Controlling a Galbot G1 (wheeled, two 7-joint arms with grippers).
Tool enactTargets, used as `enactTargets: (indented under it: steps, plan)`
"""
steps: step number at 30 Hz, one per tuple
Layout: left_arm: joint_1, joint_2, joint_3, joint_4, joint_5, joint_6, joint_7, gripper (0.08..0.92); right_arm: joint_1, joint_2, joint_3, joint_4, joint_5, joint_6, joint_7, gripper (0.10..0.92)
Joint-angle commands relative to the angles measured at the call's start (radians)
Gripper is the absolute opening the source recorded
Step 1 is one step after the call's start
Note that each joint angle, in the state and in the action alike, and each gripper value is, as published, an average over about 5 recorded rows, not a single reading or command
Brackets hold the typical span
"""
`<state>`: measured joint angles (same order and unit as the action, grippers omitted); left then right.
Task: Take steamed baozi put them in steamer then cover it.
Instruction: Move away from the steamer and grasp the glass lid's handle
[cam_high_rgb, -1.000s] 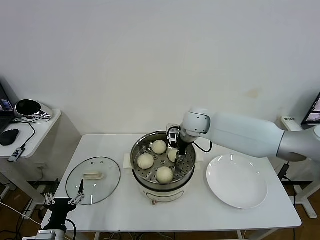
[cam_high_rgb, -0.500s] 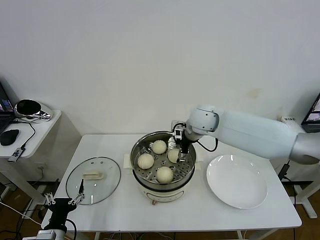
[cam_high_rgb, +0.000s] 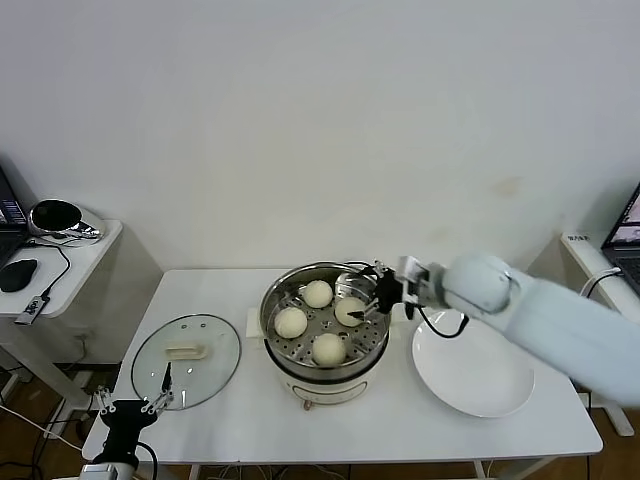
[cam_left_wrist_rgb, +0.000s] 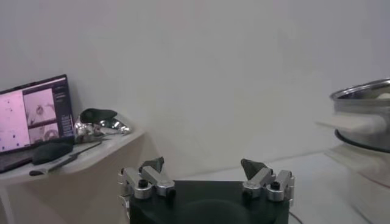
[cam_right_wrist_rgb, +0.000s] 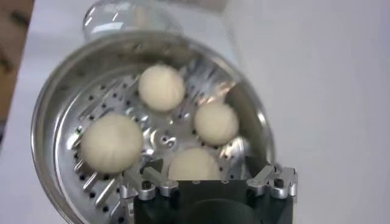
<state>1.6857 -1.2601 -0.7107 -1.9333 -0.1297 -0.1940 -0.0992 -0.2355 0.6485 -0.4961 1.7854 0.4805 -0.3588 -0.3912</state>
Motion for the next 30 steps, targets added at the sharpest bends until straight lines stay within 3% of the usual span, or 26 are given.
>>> enactTargets:
  steps: [1,6,10,14,19,25,30]
  plan:
    - [0.001,-0.007,0.013,0.008,0.012,-0.025,-0.001,0.823,-0.952,0.207,0.900,0.048,-0.312,0.552,0.186,0.823]
    - [0.001,-0.017,0.026,0.014,0.041,-0.057,-0.002,0.823,-1.052,0.401,1.059,-0.013,-0.397,0.727,0.190,0.823]
    - [0.000,-0.022,0.034,0.019,0.085,-0.090,-0.016,0.823,-1.106,0.508,1.169,0.000,-0.406,0.775,0.189,0.823]
    - [-0.005,-0.025,0.039,0.033,0.212,-0.107,-0.070,0.823,-1.145,0.615,1.278,0.048,-0.395,0.745,0.196,0.823]
    - [-0.017,-0.016,0.001,0.087,0.629,-0.026,-0.191,0.823,-1.220,0.716,1.366,0.102,-0.404,0.656,0.248,0.823]
    - [-0.031,0.061,-0.042,0.176,0.951,-0.007,-0.164,0.823,-1.327,0.775,1.420,0.146,-0.377,0.572,0.301,0.823]
    - [-0.117,0.125,-0.020,0.299,1.112,-0.006,-0.154,0.823,-1.358,0.806,1.449,0.138,-0.379,0.557,0.316,0.823]
